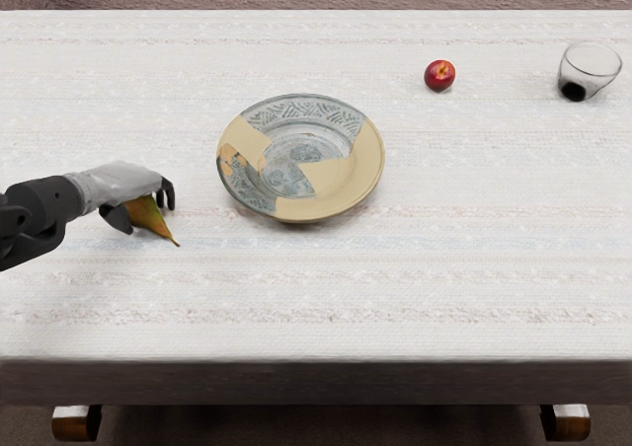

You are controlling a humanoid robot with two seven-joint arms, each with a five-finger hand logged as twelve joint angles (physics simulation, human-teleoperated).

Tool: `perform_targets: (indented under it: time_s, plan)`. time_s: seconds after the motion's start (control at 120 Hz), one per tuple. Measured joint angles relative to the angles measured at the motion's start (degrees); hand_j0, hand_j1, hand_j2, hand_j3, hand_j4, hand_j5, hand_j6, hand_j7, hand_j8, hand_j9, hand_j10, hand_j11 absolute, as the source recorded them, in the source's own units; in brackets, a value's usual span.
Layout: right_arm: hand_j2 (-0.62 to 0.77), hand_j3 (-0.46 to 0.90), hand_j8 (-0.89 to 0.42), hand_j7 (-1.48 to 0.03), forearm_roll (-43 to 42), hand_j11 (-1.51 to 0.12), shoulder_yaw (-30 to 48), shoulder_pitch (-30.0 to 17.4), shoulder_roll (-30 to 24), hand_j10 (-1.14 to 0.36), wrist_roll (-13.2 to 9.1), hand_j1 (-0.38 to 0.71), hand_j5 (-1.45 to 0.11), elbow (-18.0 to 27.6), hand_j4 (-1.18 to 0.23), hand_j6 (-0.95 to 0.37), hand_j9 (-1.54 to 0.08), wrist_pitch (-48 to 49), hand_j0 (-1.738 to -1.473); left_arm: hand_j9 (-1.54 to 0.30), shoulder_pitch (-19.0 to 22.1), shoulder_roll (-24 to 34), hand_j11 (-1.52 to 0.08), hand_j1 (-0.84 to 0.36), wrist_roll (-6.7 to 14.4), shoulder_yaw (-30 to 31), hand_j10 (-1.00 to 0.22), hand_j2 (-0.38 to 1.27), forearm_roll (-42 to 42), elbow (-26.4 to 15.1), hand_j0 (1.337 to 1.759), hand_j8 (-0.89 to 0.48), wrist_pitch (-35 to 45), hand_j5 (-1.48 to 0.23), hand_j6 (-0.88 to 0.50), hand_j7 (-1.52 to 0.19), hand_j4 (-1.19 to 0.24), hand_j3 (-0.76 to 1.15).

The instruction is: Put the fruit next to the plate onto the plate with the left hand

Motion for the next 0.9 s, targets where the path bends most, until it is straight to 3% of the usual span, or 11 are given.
perform_targets:
  time_s: [0.183,0.392,0.55,0.792,0.9]
  plan:
    - [0.0,0.0,-0.02,-0.03,0.0,-0.03,0.0,0.0,0.0,-0.02,-0.01,-0.32,-0.03,0.0,-0.02,-0.02,-0.03,0.0,-1.658,-0.73,0.09,-0.04,-0.73,-0.27,0.01,0.0,-0.56,0.22,-0.25,-0.05,1.657,-0.48,0.0,-0.71,-0.57,-0.71,-0.57,0.0]
    - [0.0,0.0,-0.02,-0.03,0.0,-0.03,0.0,0.0,0.0,-0.02,-0.01,-0.32,-0.03,0.0,-0.02,-0.02,-0.03,0.0,-1.658,-0.82,0.35,-0.35,-0.83,-0.23,0.01,-0.03,-0.56,0.17,-1.81,-0.11,1.654,-0.47,-0.4,-0.78,-0.59,-0.79,-0.65,0.0]
    - [0.0,0.0,-0.02,-0.03,0.0,-0.03,0.0,0.0,0.0,-0.02,-0.01,-0.32,-0.03,0.0,-0.02,-0.02,-0.03,0.0,-1.658,-0.89,0.35,-0.35,-0.91,-0.16,0.04,-0.02,-0.56,0.02,-2.45,-0.15,1.65,-0.47,-0.68,-0.86,-0.58,-0.87,-0.69,0.0]
    - [0.0,0.0,-0.02,-0.03,0.0,-0.03,0.0,0.0,0.0,-0.02,0.0,-0.32,-0.03,0.0,-0.02,-0.02,-0.03,0.0,-1.658,-0.98,0.19,-0.35,-0.99,-0.26,-0.03,-0.05,-0.57,0.45,-3.49,-0.29,1.656,-0.47,-0.62,-0.95,-0.6,-0.96,-0.75,-0.13]
    - [0.0,0.0,-0.02,-0.03,0.0,-0.03,0.01,0.0,0.0,-0.02,0.01,-0.32,-0.03,0.0,-0.02,-0.02,-0.03,0.0,-1.658,-1.0,-0.03,-0.35,-1.02,-0.26,-0.04,-0.19,-0.55,0.43,-3.82,-0.44,1.655,-0.45,-0.68,-0.99,-0.58,-0.99,-0.74,-0.08]
